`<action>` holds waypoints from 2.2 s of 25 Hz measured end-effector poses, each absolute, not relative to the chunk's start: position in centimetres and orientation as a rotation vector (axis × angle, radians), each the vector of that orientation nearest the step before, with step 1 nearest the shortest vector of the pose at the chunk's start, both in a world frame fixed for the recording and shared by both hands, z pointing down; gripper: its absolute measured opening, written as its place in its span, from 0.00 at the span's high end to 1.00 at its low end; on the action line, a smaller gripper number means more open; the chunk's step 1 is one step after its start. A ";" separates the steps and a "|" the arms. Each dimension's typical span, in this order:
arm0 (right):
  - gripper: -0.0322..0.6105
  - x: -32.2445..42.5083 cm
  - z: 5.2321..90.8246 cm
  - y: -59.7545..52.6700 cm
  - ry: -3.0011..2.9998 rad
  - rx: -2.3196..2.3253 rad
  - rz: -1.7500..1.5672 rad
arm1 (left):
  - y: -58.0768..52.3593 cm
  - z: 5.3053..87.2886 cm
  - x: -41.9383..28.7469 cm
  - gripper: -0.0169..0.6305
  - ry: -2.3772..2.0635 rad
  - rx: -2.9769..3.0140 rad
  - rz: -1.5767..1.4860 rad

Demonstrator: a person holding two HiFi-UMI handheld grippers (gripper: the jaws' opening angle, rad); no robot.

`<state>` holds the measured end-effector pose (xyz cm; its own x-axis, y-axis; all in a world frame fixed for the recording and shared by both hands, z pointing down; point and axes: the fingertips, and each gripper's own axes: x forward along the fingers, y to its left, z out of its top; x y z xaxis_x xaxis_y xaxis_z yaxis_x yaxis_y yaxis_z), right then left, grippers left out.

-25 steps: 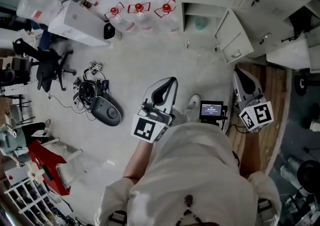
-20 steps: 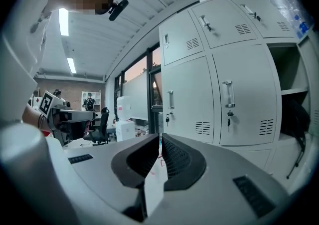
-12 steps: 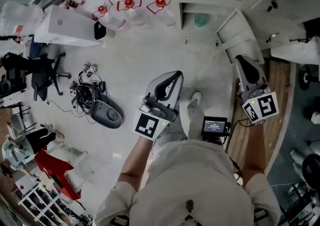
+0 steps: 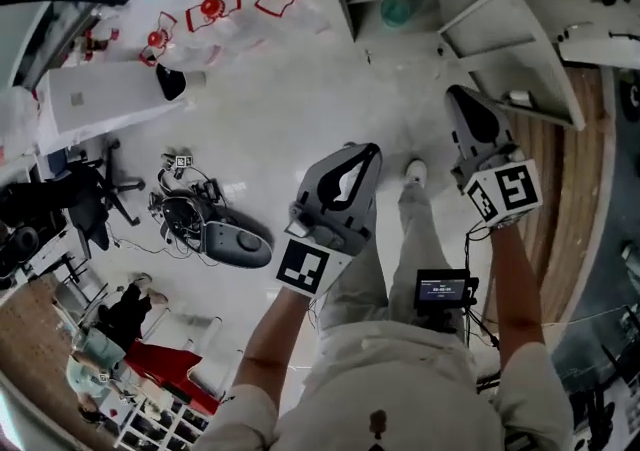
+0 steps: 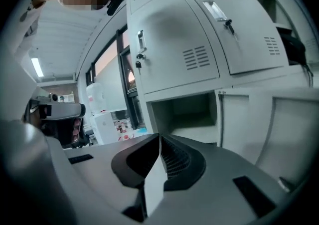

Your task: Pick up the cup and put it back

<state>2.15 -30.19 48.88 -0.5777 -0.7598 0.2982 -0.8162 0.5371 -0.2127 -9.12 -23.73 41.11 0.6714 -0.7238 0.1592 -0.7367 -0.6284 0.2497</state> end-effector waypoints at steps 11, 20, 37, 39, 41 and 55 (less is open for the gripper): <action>0.90 0.6 64.0 -35.1 -2.481 1.424 0.659 | -30.0 52.2 -8.1 0.96 -1.091 2.586 0.079; 0.50 1.9 71.1 -39.6 -2.436 1.460 0.507 | -32.3 58.8 -5.8 0.96 -1.093 2.575 0.072; 0.40 -0.7 79.0 -50.6 -2.452 1.432 0.404 | -33.1 62.3 -5.0 0.96 -1.223 2.544 0.017; 0.40 -1.4 79.6 -51.3 -2.451 1.417 0.384 | -33.1 62.6 -5.4 0.96 -1.249 2.532 0.015; 0.40 -1.9 80.2 -51.8 -2.444 1.400 0.367 | -32.9 62.8 -5.8 0.96 -1.264 2.521 0.019; 0.41 -1.7 78.9 -49.2 -2.423 1.351 0.336 | -30.7 63.6 -6.2 0.96 -1.283 2.465 0.039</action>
<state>-1.67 -49.18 78.92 -0.4869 -0.7727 0.4074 -0.8543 0.5183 -0.0380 -6.22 -30.67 63.55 0.5872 -0.7874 0.1875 -0.7973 -0.5228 0.3017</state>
